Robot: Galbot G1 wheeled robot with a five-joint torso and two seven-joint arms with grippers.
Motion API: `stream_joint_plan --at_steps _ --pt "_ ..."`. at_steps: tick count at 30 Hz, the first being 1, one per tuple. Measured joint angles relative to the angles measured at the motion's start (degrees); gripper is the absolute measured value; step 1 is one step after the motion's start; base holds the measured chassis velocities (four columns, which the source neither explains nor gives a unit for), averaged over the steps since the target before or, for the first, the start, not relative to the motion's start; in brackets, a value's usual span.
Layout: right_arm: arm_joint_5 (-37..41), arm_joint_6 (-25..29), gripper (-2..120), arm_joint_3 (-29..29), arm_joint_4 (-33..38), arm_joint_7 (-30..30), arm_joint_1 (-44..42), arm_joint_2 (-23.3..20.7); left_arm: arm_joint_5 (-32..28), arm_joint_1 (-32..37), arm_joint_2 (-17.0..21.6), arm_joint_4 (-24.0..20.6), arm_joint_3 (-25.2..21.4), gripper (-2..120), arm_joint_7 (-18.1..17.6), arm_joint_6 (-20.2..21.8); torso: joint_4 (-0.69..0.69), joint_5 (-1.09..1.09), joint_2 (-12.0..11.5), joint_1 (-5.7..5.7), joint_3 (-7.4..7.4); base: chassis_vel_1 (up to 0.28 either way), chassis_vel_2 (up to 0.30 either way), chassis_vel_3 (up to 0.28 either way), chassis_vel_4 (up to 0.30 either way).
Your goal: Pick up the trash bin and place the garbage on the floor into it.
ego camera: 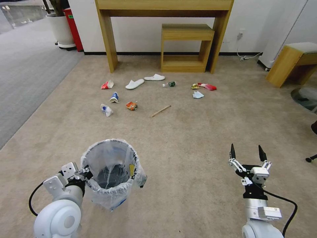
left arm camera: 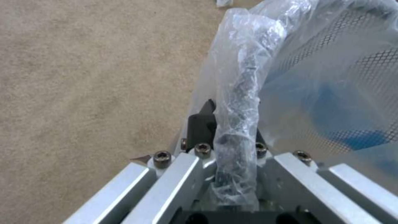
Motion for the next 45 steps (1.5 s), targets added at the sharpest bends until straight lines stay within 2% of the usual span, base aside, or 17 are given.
stream_joint_plan --at_steps 12,38,45 --pt "0.2 -0.8 92 0.2 0.2 1.4 0.2 -1.2 -3.0 -0.1 1.9 -1.9 -1.8 0 -1.9 0.3 0.0 0.0 0.0 0.0 0.0 0.0 0.0 0.0 0.0" --pt "0.1 0.6 95 -0.2 -0.4 1.6 0.7 -2.5 -1.0 1.8 -1.9 -3.3 -1.8 0 -1.6 0.2 0.0 0.01 0.0 0.0 0.0 0.0 0.0 0.0 0.0" --pt "0.1 1.2 94 -0.1 -0.6 1.3 0.7 -2.8 -0.5 1.9 -2.6 -3.3 -1.7 0 -1.5 0.1 0.0 0.01 0.0 0.0 0.0 0.093 0.08 -0.079 -0.084"
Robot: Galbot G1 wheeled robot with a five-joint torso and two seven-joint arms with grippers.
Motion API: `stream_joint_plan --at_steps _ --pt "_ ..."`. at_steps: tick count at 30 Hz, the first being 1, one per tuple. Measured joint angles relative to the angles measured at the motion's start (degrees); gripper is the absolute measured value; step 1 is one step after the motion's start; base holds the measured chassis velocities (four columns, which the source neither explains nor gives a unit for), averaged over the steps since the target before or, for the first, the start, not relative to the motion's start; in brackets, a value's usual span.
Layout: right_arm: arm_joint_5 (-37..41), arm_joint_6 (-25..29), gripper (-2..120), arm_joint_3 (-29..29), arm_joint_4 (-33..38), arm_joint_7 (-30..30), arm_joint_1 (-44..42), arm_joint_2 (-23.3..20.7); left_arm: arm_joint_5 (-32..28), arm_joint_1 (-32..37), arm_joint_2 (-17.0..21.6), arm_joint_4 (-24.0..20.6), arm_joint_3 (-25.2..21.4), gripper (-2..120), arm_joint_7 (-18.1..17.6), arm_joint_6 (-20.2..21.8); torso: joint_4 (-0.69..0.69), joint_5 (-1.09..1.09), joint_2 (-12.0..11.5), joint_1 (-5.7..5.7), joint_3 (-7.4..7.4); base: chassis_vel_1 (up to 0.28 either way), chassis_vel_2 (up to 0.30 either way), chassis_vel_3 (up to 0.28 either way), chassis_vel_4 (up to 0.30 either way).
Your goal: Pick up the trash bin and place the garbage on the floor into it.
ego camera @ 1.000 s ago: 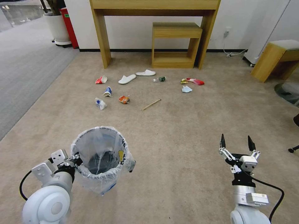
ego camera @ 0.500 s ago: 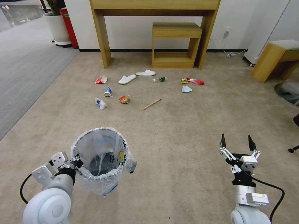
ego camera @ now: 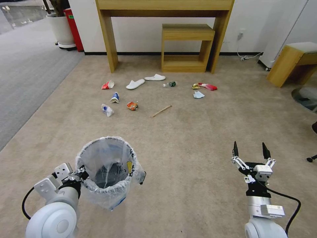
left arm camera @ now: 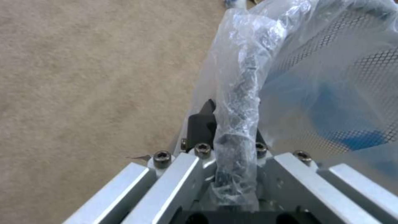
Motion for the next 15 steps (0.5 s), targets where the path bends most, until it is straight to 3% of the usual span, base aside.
stream_joint_plan --at_steps 15 --pt "-0.1 0.7 94 0.0 0.0 -0.4 -0.2 0.1 0.6 0.2 -0.2 0.0 0.2 0 0.4 -0.2 0.0 0.0 0.0 0.0 -0.01 0.17 0.17 -0.152 -0.162"
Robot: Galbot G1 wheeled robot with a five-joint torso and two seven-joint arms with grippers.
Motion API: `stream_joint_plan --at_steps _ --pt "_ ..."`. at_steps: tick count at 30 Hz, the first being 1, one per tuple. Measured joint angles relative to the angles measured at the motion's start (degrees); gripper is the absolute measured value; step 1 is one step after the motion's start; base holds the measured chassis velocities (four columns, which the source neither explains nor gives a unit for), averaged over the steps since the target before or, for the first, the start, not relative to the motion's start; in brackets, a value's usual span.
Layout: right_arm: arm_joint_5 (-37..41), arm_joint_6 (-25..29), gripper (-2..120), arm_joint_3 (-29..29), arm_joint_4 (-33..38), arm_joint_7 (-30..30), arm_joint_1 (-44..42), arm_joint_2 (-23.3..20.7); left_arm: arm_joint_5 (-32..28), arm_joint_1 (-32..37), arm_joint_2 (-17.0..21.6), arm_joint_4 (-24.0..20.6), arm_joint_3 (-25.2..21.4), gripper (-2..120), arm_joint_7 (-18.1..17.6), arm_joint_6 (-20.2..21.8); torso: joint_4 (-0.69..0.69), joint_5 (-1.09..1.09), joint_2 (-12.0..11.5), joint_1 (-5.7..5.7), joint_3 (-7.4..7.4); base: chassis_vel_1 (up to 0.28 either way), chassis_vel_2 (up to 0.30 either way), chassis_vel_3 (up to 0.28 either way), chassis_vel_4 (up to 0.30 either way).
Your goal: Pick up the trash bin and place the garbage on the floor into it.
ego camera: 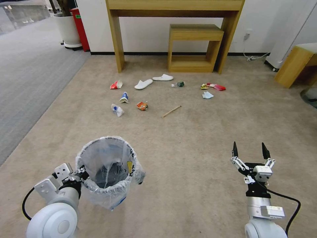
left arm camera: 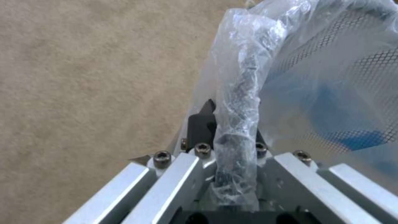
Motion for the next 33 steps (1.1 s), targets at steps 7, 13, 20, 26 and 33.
stream_joint_plan --at_steps 7,13,20,26,33 --pt "-0.1 0.1 94 0.0 0.0 -0.2 -0.1 0.1 0.1 0.0 0.1 0.0 0.0 0 0.0 -0.1 0.0 0.0 0.0 0.0 0.0 0.172 0.172 -0.166 -0.164" --pt "-0.1 0.2 93 0.0 0.0 -0.3 -0.1 0.1 0.1 0.0 0.1 0.0 0.0 0 0.1 -0.1 0.0 -0.01 0.0 0.0 0.0 0.16 0.15 -0.163 -0.145" --pt "-0.2 0.2 92 0.0 -0.3 -0.3 0.0 0.2 0.1 -0.2 0.0 0.3 0.0 0 0.1 -0.2 -0.01 -0.01 0.0 0.0 0.0 0.135 0.126 -0.128 -0.145" --pt "-0.3 0.4 92 0.0 -0.6 -0.3 0.2 0.2 0.1 -0.3 -0.1 0.6 0.0 0 0.1 -0.2 0.0 -0.01 0.0 0.0 0.0 0.14 0.128 -0.139 -0.14" --pt "-0.4 0.6 92 0.0 -1.0 -0.5 0.3 0.2 0.4 -0.3 -0.2 0.8 0.0 0 0.3 -0.4 0.0 -0.01 0.0 0.0 0.0 0.142 0.146 -0.134 -0.141"
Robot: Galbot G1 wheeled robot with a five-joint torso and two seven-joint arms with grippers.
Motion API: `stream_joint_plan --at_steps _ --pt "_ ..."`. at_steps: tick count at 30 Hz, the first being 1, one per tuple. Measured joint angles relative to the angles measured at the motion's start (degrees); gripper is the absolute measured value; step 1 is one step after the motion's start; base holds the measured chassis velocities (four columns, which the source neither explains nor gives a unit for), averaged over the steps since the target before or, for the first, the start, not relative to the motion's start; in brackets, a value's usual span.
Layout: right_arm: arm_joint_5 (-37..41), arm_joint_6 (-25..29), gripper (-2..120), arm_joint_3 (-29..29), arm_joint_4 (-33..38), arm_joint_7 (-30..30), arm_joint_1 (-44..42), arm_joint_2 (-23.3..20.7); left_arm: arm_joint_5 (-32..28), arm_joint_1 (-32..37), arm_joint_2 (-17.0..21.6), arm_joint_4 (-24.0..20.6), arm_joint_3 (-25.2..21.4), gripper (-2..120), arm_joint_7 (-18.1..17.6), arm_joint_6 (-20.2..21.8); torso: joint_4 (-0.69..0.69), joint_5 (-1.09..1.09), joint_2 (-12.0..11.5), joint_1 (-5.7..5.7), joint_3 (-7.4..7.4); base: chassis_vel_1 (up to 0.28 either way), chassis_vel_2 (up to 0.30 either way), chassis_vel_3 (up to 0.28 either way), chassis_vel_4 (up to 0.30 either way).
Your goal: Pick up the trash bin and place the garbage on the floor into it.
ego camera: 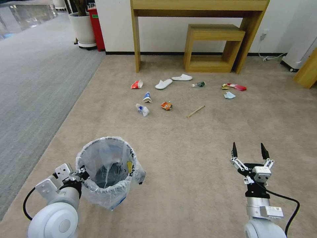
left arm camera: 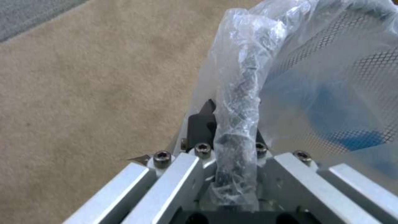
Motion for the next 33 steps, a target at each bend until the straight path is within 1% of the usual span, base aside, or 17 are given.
stream_joint_plan --at_steps 6,11,33 --pt "0.3 0.3 92 -0.2 -0.1 -0.4 0.0 0.1 0.1 0.0 -0.1 0.1 0.0 0 0.1 -0.1 0.01 0.0 0.0 0.0 0.0 0.092 0.077 -0.076 -0.073" --pt "0.8 0.8 92 -0.4 -0.2 -0.6 0.1 0.1 0.2 0.0 -0.2 0.1 0.0 0 0.1 -0.1 0.0 0.01 0.0 0.0 0.0 0.0 0.0 0.0 0.0" --pt "-0.3 2.1 93 0.1 0.0 -1.1 -0.2 0.3 0.3 0.1 -0.6 -0.1 -0.5 0 0.2 -0.3 0.0 0.01 0.0 0.0 0.0 0.0 0.0 0.0 0.0"
